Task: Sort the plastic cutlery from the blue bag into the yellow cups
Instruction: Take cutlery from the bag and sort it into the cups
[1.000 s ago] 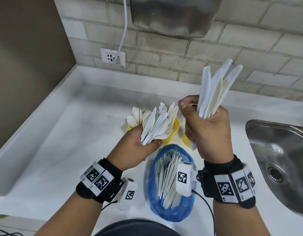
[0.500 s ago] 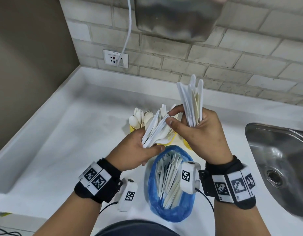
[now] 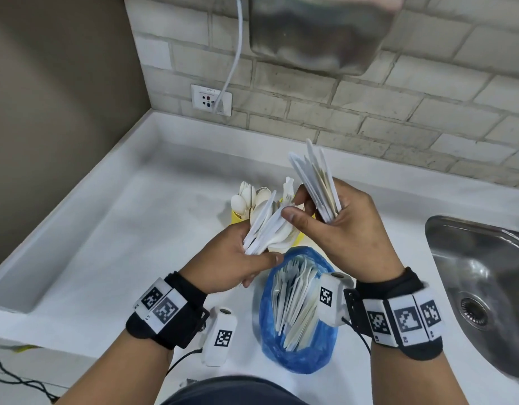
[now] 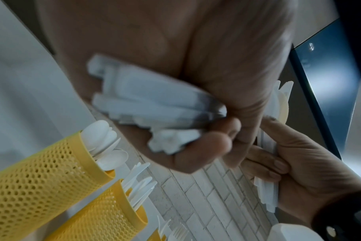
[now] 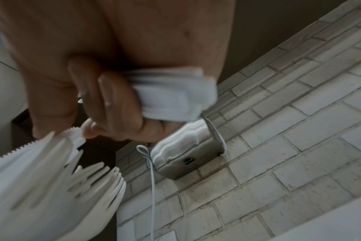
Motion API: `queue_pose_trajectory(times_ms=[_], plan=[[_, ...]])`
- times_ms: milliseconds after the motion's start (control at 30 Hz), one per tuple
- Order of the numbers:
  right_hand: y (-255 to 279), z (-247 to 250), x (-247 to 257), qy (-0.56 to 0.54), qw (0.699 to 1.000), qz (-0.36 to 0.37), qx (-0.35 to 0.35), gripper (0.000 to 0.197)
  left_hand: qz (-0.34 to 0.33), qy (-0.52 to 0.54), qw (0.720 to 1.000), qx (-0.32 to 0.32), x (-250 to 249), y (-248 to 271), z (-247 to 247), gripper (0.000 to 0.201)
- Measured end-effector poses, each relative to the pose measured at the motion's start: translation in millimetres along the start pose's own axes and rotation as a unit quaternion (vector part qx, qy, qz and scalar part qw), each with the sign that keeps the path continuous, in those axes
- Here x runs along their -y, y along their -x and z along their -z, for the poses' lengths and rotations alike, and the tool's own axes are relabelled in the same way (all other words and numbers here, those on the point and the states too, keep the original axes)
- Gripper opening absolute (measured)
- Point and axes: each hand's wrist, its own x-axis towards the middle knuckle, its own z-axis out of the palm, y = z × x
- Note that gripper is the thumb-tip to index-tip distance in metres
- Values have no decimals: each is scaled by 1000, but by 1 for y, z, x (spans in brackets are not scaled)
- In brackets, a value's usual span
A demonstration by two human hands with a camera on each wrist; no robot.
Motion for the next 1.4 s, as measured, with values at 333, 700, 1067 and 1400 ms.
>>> queue_pose_trajectory(times_ms=[333,700,1067,1400], plan=[[6,-9,10,18,999,30,10,29,4,-5,999,-39,-2,17,9,24],[15,-6,5,-20,1000,-5,13,13,-1,-4,999,-40,0,20,5,30],[8,-15,-16,-121,990,-70,31,2,-5,-54,995,-78,15,25,12,48],[-4,-18,-19,-28,998,-50,39,14,0,-88,990,-112,20,22,27,50]])
